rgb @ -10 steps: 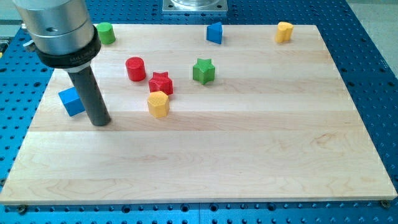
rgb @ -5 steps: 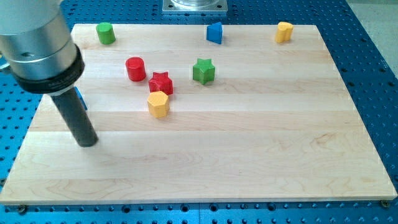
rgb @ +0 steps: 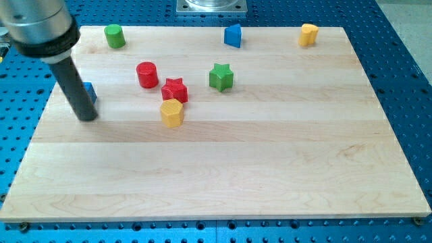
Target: Move blue cube left to the hexagon
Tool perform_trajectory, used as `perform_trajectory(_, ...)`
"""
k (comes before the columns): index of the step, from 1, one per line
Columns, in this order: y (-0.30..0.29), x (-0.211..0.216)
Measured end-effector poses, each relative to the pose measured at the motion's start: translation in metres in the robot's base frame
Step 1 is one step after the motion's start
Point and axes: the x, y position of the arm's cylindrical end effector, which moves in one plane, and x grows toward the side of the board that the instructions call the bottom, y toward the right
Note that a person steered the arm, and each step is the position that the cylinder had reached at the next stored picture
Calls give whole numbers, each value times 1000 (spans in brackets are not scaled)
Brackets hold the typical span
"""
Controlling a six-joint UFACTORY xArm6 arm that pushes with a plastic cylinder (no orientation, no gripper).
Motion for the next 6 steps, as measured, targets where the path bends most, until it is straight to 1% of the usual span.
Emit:
perform_trajectory(1, 1, -17)
perform_trajectory(2, 1, -12)
perform_trajectory(3, 5, -57)
perform_trajectory(4, -9, -83)
perform_trajectory(5, -26, -121)
perform_trajectory(6, -61, -110)
